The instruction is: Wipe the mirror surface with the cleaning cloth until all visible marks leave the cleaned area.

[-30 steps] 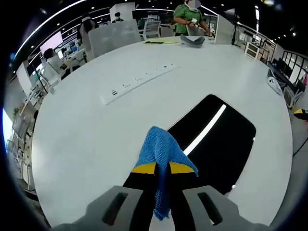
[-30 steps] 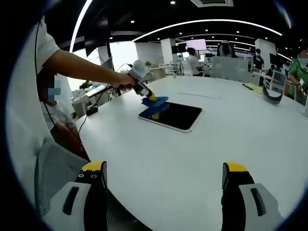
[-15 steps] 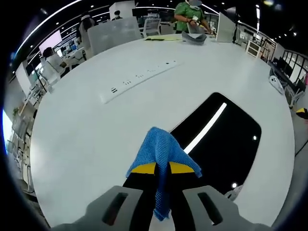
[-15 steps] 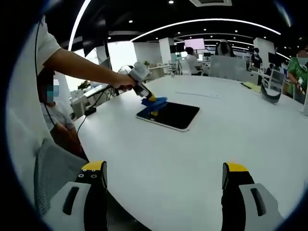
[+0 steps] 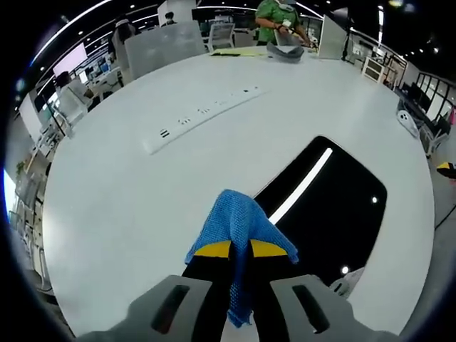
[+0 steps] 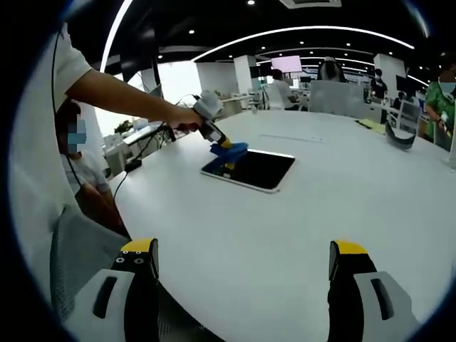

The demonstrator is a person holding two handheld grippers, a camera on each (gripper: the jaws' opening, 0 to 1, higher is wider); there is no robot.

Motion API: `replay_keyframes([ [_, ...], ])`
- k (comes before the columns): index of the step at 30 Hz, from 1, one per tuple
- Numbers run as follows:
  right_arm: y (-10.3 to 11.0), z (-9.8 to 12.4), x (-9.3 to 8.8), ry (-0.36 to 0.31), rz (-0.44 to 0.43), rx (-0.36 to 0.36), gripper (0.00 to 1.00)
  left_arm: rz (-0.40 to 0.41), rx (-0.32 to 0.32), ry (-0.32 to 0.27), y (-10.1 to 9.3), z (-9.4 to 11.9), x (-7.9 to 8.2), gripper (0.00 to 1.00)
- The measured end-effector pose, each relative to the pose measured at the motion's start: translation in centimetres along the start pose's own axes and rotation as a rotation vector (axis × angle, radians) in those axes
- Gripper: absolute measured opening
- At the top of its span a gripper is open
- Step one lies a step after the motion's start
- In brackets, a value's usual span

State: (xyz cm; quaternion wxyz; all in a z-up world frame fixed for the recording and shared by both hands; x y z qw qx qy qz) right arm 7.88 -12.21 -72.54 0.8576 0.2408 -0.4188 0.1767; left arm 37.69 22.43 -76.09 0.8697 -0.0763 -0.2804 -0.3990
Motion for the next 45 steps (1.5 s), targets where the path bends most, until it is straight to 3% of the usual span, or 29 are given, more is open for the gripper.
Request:
replay_keyframes([
  [45,-0.5,0.1,0.1,-0.007,-0.008,-0.004,1.0,-0.013,-0.04,-0.017,-1.5,-1.5,2.4,0.06],
])
Point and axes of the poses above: the point that each gripper's makers call its tool centre point, and the gripper's own axes: z roughly backward along the fingers, y roughly to its left, x roughly out of its top, the point moved 9 cm from there along z, roughly backward along the fingers, and after that the axes turned 9 degrees about -z, right-handed, at the moved point
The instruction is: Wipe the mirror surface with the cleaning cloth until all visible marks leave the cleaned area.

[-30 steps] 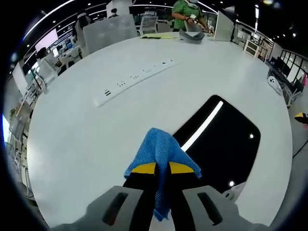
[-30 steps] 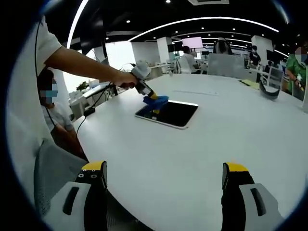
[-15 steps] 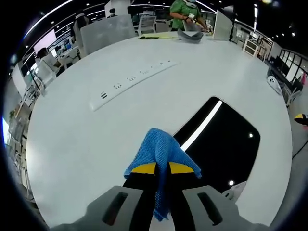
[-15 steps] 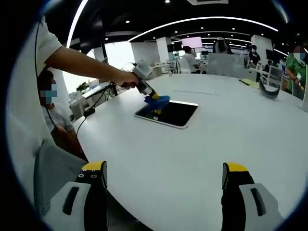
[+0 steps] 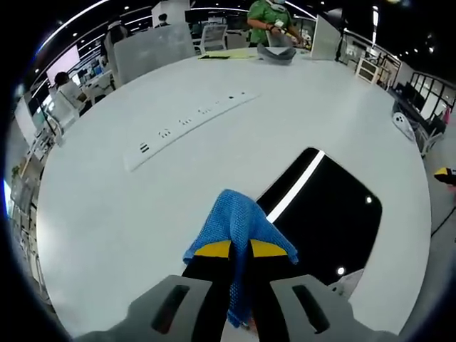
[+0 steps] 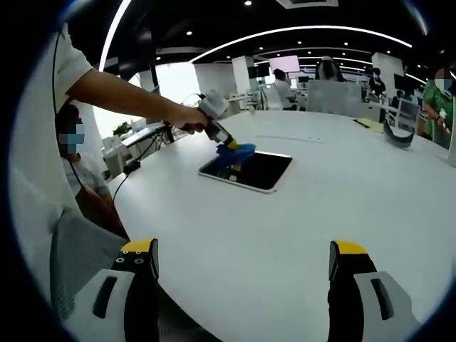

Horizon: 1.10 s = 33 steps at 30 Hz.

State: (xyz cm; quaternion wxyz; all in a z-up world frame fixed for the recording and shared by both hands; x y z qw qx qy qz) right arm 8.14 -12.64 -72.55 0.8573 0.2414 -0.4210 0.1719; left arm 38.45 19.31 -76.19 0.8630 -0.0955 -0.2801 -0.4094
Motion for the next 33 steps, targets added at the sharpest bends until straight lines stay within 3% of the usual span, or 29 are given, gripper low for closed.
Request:
replay_keyframes([
  [33,0.2,-0.2,-0.2,-0.004,-0.008,0.005,1.0,-0.025,-0.029,0.0,-1.3,-0.9,1.6,0.06],
])
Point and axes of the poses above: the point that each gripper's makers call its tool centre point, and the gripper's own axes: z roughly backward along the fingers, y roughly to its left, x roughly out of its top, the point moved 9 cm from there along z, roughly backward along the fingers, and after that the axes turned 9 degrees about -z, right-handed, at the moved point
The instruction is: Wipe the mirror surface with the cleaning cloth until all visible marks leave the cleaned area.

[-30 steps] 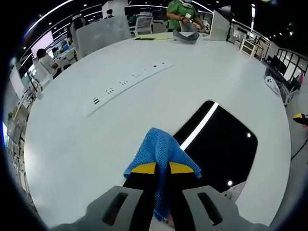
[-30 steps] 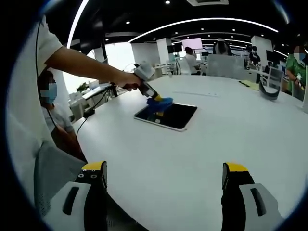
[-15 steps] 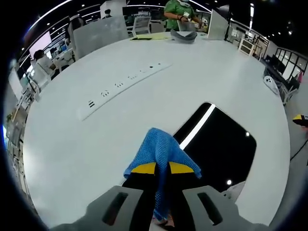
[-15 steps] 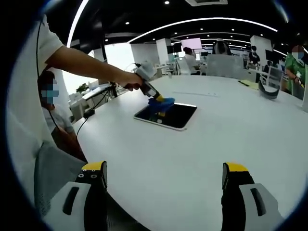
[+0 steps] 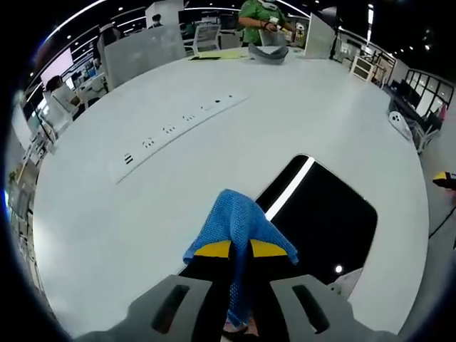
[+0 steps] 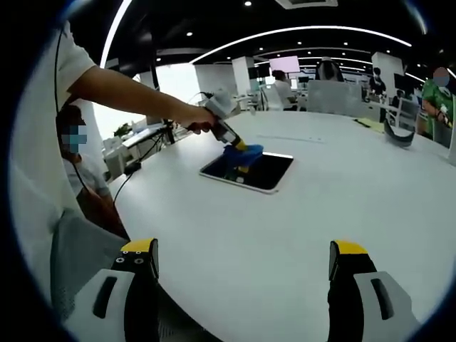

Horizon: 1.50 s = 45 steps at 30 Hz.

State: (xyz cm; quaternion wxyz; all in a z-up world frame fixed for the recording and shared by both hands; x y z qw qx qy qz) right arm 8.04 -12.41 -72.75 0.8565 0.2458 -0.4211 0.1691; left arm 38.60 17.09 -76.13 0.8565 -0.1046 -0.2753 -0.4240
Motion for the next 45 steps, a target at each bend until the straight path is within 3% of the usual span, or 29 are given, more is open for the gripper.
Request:
replay_keyframes([
  [45,-0.1,0.0,-0.2,0.004,-0.009,0.004,1.0,-0.015,-0.026,0.009,-0.6,-0.9,1.2,0.06],
])
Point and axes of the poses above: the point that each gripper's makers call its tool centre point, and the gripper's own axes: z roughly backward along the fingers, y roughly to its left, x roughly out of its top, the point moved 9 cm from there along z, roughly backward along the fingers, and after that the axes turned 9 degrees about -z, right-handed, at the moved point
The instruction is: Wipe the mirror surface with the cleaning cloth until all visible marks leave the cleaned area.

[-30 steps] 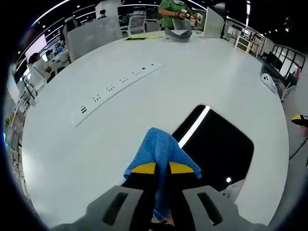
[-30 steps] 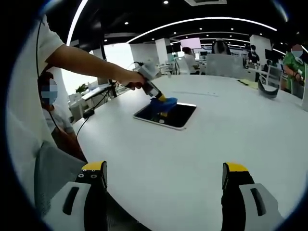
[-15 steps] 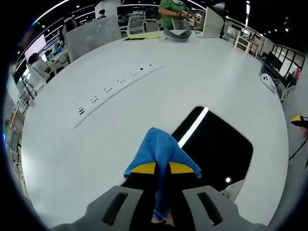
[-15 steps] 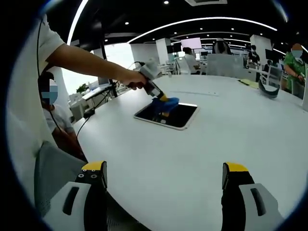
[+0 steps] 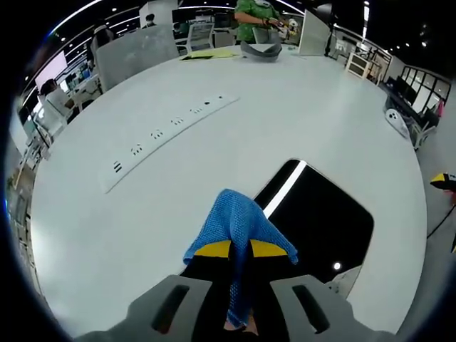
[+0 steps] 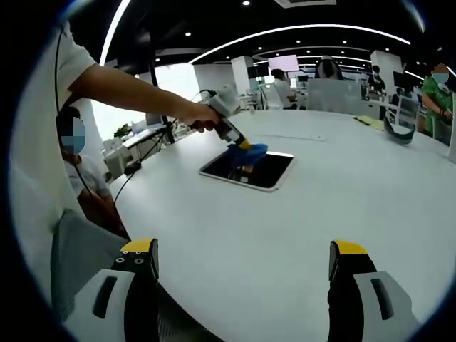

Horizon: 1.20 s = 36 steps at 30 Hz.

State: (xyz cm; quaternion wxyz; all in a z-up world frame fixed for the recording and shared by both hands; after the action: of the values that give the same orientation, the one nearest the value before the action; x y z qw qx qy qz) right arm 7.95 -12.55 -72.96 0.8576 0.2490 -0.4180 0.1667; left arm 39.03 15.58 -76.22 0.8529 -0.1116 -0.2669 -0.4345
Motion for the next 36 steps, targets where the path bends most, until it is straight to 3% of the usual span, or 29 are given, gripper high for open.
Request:
replay_keyframes([
  [36,-0.1,0.3,0.0,-0.01,-0.007,-0.007,1.0,-0.003,-0.008,-0.011,-0.6,-0.9,1.2,0.06],
])
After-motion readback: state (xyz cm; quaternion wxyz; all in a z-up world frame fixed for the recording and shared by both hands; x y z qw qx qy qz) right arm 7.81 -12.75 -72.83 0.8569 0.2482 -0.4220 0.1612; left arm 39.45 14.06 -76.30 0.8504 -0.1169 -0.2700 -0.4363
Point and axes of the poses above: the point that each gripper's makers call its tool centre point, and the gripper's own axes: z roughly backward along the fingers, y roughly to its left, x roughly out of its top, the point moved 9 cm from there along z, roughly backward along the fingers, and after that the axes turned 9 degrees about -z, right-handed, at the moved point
